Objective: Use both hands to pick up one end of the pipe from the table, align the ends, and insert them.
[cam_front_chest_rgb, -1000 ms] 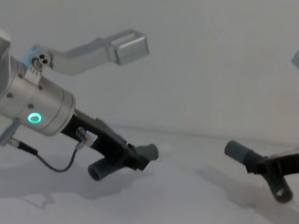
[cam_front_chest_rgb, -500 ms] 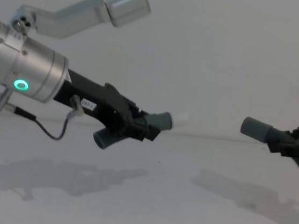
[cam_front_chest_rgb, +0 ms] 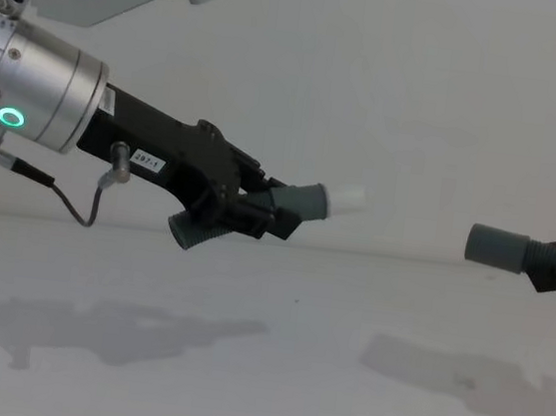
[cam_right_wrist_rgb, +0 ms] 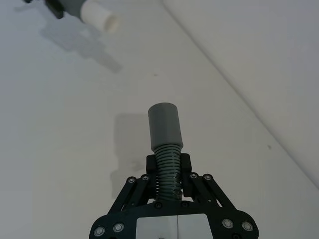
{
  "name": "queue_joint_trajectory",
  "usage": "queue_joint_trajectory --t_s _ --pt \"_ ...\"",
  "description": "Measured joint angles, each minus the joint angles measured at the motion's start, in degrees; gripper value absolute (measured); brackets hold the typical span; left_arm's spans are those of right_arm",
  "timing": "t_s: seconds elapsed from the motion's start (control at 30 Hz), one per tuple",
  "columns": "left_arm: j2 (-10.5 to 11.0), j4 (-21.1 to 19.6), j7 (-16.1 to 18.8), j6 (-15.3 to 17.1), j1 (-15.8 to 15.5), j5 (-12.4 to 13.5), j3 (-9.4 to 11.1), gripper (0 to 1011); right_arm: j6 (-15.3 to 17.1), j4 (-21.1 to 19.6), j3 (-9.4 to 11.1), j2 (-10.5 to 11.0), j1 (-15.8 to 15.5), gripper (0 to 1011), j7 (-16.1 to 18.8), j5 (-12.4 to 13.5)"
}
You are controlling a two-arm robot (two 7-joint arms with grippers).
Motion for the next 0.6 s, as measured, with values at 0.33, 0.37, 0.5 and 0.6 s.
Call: queue_joint_trajectory --t_s 0.33,0.37,0.5,0.6 --pt "0.98 -0.52 -1.89 -0.98 -0.85 0.23 1.47 365 -0.93 -1.88 -1.31 2.19 1.10 267 3.98 0.83" --pt "1.07 -0.59 -2.07 -1.07 -0.94 0.28 1.64 365 -0.95 -2.05 -1.42 2.30 1.21 267 4.24 0.88" --pt "1.18 -0.71 -2.34 -1.20 -1.04 0.31 1.97 365 -0.97 -2.67 -1.86 2.68 1.68 267 5.31 1.15" --pt "1.27 -0.74 -2.61 -1.36 -1.13 0.23 2.28 365 -0.96 -3.15 -2.32 2.95 2.07 267 6.08 1.38"
